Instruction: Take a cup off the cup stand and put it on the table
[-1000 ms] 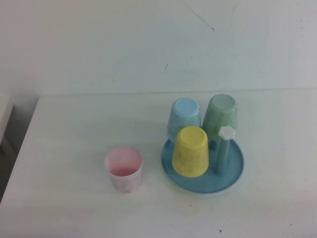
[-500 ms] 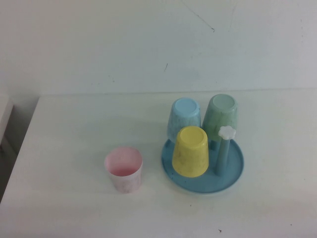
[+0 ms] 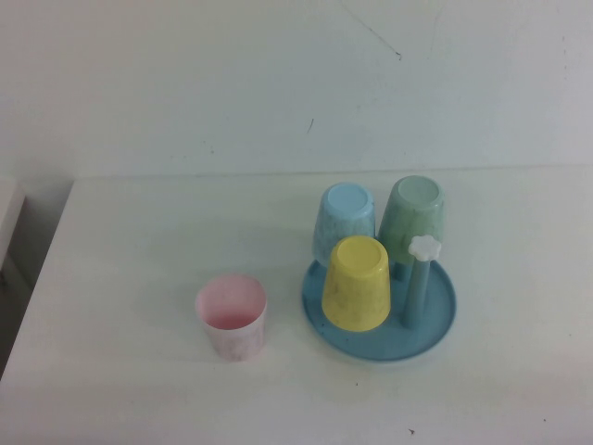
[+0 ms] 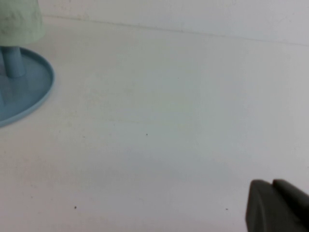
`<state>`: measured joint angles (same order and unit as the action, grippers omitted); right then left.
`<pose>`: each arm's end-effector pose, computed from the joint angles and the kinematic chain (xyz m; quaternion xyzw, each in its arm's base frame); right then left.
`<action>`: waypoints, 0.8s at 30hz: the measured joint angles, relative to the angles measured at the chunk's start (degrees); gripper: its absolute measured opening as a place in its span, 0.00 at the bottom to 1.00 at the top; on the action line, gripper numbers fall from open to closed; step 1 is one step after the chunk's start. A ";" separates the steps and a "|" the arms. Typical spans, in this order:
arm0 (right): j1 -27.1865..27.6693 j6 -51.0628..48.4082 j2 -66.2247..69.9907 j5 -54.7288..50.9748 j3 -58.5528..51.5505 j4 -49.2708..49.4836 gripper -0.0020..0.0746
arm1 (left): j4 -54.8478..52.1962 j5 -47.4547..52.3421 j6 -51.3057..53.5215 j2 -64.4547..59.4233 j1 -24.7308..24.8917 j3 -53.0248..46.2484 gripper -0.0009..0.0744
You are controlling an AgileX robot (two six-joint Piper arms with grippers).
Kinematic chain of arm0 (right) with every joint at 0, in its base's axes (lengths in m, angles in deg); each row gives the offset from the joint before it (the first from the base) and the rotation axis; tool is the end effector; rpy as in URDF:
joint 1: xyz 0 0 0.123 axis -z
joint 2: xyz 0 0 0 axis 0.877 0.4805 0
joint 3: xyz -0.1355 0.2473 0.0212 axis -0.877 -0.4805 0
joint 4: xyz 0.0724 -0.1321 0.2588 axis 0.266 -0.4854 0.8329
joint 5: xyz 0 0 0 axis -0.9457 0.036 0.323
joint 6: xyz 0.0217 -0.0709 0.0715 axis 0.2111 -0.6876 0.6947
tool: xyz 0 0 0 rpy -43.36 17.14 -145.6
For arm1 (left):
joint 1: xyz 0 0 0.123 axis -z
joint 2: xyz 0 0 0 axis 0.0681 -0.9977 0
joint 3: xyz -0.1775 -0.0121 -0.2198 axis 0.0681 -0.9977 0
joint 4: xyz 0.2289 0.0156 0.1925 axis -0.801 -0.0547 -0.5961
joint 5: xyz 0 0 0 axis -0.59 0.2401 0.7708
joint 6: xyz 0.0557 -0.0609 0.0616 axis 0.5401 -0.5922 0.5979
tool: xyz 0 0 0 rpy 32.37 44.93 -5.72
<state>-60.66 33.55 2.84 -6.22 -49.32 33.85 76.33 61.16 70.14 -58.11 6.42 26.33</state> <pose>0.1150 -0.0024 0.1688 -0.0433 0.7995 -0.0460 0.5973 0.1148 -0.0067 0.1731 -0.0470 0.7946 -0.0719 0.6010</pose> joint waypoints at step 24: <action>0.00 -1.29 0.00 24.52 -0.03 -1.67 0.02 | -0.60 -16.17 -0.12 0.00 0.00 -0.67 0.01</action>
<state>-60.66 32.26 2.84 18.31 -49.35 32.18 75.73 44.98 70.02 -58.11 6.42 25.67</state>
